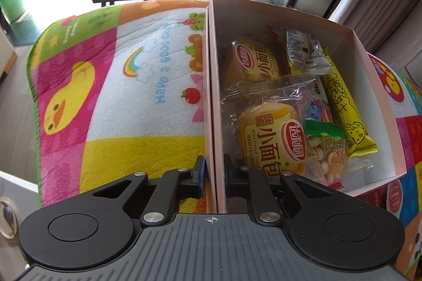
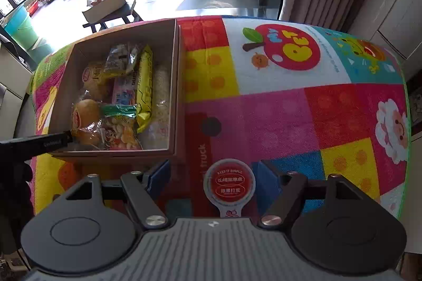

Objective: Organize objects
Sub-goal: 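Move the right gripper back to the red lid packet on the mat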

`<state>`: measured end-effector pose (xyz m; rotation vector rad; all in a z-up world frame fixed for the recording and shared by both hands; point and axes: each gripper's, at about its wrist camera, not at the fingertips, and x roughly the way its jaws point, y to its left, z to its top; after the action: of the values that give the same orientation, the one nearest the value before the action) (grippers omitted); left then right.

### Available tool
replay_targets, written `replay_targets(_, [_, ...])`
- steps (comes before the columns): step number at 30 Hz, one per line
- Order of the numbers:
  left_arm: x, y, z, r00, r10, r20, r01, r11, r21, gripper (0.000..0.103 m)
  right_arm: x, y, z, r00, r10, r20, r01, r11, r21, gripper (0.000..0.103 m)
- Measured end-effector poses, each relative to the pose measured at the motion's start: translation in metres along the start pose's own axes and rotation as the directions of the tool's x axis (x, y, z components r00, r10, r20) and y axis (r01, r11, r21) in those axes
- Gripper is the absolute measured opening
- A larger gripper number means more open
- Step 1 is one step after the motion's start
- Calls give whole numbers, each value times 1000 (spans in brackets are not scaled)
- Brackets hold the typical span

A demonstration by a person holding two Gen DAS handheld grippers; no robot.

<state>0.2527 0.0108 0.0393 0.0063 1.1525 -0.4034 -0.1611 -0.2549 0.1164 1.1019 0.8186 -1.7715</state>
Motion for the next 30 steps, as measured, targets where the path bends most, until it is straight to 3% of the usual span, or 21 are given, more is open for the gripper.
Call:
replay_targets(13, [4,-11,4,999,34,33,-35,999,24,15,34,-14,-61,989,-17,-148,16,1000,-8,75])
replay_targets(20, [3,-11,4,999,35,31,-36,999,21,15,36,-12,-63,992,-40,-120,34,998,-49,75])
replay_targets(30, [3,-11,4,999,33,30,-33,999,16,15,51,5,-41,997,-72,-25,66,978,-199,75])
